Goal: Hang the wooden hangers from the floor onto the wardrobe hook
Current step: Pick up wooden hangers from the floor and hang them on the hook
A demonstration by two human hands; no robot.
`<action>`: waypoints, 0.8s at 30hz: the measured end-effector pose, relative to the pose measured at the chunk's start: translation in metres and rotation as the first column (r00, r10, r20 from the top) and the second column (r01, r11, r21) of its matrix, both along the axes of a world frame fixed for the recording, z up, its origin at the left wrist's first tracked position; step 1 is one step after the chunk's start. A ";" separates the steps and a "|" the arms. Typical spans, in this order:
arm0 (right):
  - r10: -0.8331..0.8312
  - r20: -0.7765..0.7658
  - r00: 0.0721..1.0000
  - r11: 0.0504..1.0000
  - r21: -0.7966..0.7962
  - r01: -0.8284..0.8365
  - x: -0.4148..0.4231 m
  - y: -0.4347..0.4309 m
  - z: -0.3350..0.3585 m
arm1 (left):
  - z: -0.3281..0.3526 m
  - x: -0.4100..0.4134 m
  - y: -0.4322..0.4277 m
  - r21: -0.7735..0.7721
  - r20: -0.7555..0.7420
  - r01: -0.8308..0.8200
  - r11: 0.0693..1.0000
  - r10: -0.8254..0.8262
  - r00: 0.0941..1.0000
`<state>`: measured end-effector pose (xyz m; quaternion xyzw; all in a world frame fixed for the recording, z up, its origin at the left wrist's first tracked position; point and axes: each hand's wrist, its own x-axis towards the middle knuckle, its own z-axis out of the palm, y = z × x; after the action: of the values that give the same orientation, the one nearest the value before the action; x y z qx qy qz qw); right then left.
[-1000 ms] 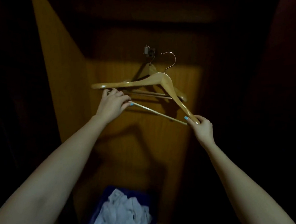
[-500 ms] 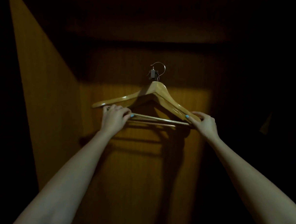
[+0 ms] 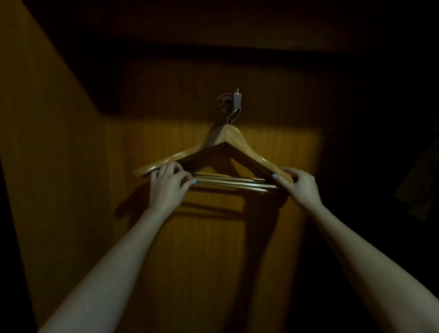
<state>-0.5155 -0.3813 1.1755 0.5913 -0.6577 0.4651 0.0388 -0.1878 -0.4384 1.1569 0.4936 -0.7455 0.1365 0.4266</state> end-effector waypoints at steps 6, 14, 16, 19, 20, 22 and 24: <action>-0.186 -0.162 0.969 0.979 -0.119 0.167 0.007 0.002 -0.012 | -0.006 0.003 -0.008 0.045 0.023 0.067 0.997 -0.068 0.997; -0.223 -0.167 0.960 0.964 -0.185 0.192 0.003 0.012 -0.028 | -0.024 0.005 -0.006 -0.023 0.025 0.070 0.997 -0.069 0.997; -0.217 -0.169 0.961 0.968 -0.167 0.189 0.003 0.012 -0.024 | -0.021 0.003 -0.007 -0.009 0.024 0.073 0.997 -0.073 0.997; -0.224 -0.148 0.963 0.969 -0.138 0.204 -0.001 0.010 -0.016 | -0.013 -0.003 -0.008 0.004 0.016 0.084 0.996 -0.084 0.996; -0.221 -0.131 0.966 0.970 -0.128 0.204 -0.003 0.009 -0.015 | -0.011 -0.005 -0.008 0.003 0.016 0.086 0.996 -0.086 0.996; -0.200 -0.111 0.973 0.976 -0.115 0.187 -0.005 0.007 -0.013 | -0.010 -0.007 -0.008 -0.007 0.021 0.083 0.997 -0.083 0.996; -0.181 -0.099 0.978 0.981 -0.083 0.173 -0.004 0.005 -0.012 | -0.009 -0.008 -0.009 0.002 0.035 0.074 0.997 -0.074 0.997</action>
<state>-0.5197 -0.3763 1.1638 0.5523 -0.6871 0.4517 0.1369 -0.1953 -0.4475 1.1480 0.4634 -0.7706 0.1289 0.4182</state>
